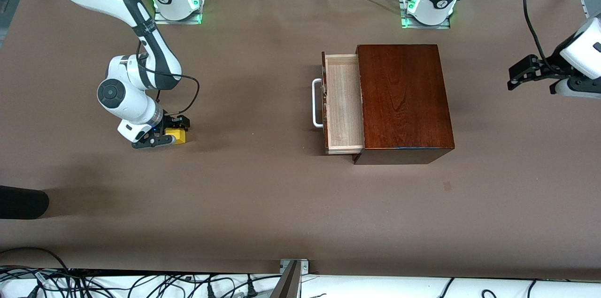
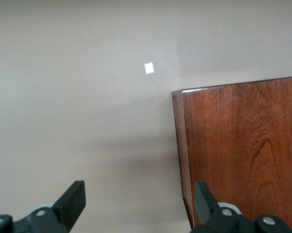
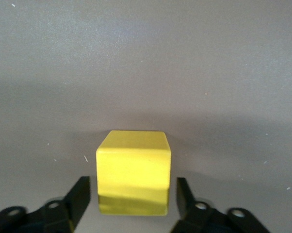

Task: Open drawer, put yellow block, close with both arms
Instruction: 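Grasp the yellow cube with the right gripper, then lift the yellow cube and carry it over the open drawer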

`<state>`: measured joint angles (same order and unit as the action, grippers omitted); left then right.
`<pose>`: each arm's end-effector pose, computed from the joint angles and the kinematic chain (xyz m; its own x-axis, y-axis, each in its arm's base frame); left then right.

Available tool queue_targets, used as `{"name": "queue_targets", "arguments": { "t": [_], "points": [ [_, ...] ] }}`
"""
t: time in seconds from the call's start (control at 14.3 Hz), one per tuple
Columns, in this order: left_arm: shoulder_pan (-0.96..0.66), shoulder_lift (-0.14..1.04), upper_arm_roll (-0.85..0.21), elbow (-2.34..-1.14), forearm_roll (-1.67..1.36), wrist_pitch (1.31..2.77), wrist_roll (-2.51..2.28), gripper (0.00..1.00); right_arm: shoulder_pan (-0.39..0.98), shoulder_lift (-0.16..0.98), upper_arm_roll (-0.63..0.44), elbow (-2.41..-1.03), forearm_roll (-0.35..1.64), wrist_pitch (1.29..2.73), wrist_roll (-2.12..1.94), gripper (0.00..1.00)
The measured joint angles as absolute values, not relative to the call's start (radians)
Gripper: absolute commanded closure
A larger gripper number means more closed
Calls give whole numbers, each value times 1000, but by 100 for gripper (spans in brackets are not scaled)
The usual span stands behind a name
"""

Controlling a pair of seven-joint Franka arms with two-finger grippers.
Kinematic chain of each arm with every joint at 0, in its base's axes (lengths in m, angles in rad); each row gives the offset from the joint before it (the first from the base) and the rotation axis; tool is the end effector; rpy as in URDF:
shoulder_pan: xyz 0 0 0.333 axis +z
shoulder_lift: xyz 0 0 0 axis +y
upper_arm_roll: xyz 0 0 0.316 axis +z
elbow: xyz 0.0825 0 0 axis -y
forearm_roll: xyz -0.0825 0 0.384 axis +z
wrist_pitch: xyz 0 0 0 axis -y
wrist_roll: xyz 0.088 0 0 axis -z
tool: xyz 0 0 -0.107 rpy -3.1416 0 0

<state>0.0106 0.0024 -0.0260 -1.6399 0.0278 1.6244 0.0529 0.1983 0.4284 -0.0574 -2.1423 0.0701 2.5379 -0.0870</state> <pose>0.5582 -0.0057 0.5951 0.9974 -0.0697 -0.0194 -0.0702 -0.9972 -0.0267 0.5623 0.0786 0.1982 0.9843 0.1736 -0.0305 0.1732 -0.9847 -0.0168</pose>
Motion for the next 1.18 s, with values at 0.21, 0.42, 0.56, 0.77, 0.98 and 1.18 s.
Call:
{"name": "queue_targets", "arguments": {
  "t": [0.21, 0.42, 0.56, 0.77, 0.98, 1.18],
  "points": [
    [4, -9, -29, -1674, 28, 1638, 43, 0, 195, 429, -60, -2142, 71, 2546, -88, 98],
    [-3, -9, -31, -1678, 28, 1642, 43, 0, 189, 428, -61, -2120, 71, 2544, -113, 100],
    [-4, -9, -31, -1679, 28, 1642, 43, 0, 189, 415, -61, -2078, 71, 2520, -160, 100],
    [-4, -9, -31, -1679, 28, 1642, 43, 0, 190, 359, -50, -2019, 71, 2424, -199, 100],
    [-5, -9, -38, -1678, 28, 1643, 43, 0, 192, 318, 17, -1910, 70, 2242, -214, 100],
    [-7, -10, -49, -1678, 28, 1643, 43, 0, 196, 304, 121, -1752, 71, 2023, -274, 100]
  ]
}}
